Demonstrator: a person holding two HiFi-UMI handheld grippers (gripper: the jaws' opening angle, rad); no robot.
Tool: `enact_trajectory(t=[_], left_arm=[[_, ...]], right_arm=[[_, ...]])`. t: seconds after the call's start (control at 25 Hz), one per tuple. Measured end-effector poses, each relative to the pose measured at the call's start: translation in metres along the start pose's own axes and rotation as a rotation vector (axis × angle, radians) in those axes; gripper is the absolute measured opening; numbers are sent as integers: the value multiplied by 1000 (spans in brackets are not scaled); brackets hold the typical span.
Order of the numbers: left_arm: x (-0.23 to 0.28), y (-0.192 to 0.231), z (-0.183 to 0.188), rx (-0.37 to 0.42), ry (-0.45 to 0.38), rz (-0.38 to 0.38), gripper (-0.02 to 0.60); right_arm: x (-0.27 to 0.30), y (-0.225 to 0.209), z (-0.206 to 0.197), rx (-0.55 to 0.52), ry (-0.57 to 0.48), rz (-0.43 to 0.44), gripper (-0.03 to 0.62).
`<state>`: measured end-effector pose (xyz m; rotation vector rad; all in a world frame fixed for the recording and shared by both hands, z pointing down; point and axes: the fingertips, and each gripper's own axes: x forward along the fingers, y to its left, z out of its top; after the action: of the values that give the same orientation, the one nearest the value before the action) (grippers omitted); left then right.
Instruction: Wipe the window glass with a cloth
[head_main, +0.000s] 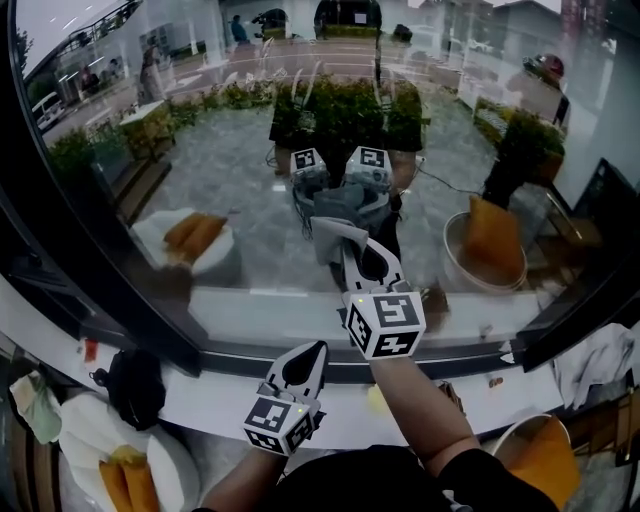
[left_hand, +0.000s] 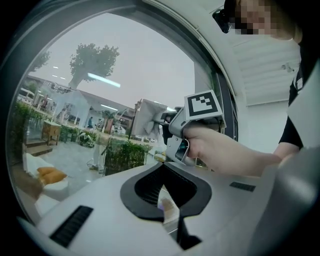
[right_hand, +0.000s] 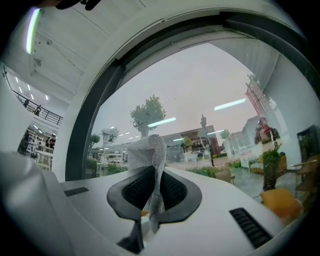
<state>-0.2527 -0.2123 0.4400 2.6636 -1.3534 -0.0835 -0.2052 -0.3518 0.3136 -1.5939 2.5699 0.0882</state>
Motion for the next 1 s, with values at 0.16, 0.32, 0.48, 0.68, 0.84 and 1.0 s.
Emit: enact_trajectory(t=[0.16,0.32,0.48,0.68,0.84,1.0], left_arm=[[7,-3,-2,-8,-1,-1,8],[16,-15,-3,-9,1,-8,8],[17,-18,0,-42,12,23,8],[21,-26,-6,-20,5,10,8],[31,-42,-9,-2,12,-21,8],[45,-62,-8,-2,16,-57,8]], right_arm=[[-1,-1,1,0,-1,13,41],[-3,-5,1,1,5,34,41],[-3,-5,0,3,6,49,41],[-8,-19,2,13,6,43,41],[-20,-41,6,7,2,15,41],[-34,-67,11,3,1,-19,41]])
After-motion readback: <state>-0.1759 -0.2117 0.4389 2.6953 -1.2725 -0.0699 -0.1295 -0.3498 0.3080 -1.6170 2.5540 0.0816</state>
